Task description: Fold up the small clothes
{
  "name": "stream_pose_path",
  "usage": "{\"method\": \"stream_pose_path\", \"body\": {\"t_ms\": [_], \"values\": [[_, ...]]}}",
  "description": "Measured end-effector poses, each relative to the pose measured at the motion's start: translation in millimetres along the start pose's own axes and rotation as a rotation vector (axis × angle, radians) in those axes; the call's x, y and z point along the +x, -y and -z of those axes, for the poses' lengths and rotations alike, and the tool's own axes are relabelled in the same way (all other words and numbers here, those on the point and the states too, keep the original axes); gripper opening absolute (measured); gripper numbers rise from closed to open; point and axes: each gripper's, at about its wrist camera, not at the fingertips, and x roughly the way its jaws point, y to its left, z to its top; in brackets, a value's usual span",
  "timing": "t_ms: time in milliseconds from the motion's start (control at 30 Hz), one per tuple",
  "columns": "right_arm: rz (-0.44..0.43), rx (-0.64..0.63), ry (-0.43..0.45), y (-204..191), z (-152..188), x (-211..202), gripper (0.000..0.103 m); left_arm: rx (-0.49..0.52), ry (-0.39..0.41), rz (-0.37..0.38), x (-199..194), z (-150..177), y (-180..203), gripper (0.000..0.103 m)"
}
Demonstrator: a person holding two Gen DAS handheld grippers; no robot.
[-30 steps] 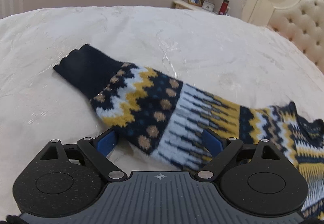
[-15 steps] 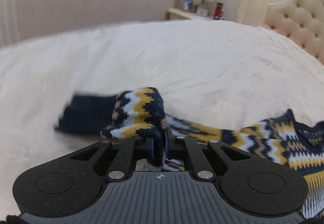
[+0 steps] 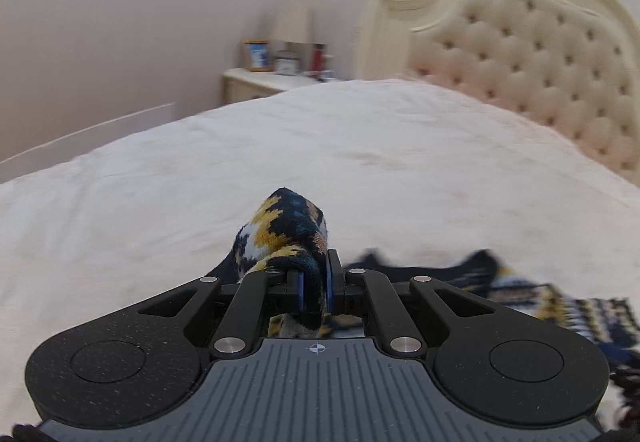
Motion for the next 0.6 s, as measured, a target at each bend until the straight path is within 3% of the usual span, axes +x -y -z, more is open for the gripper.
{"method": "stream_pose_path", "body": {"t_ms": [267,600], "values": [[0.048,0.064,0.0,20.3,-12.9,-5.6,0.093,0.055,-0.051,0.138,41.1,22.8,78.3,0.009],[0.087,0.116,-0.01,39.7,-19.4,-2.4,0.093,0.101,-0.16,0.178,89.4,89.6,132.1,0.013]]}}
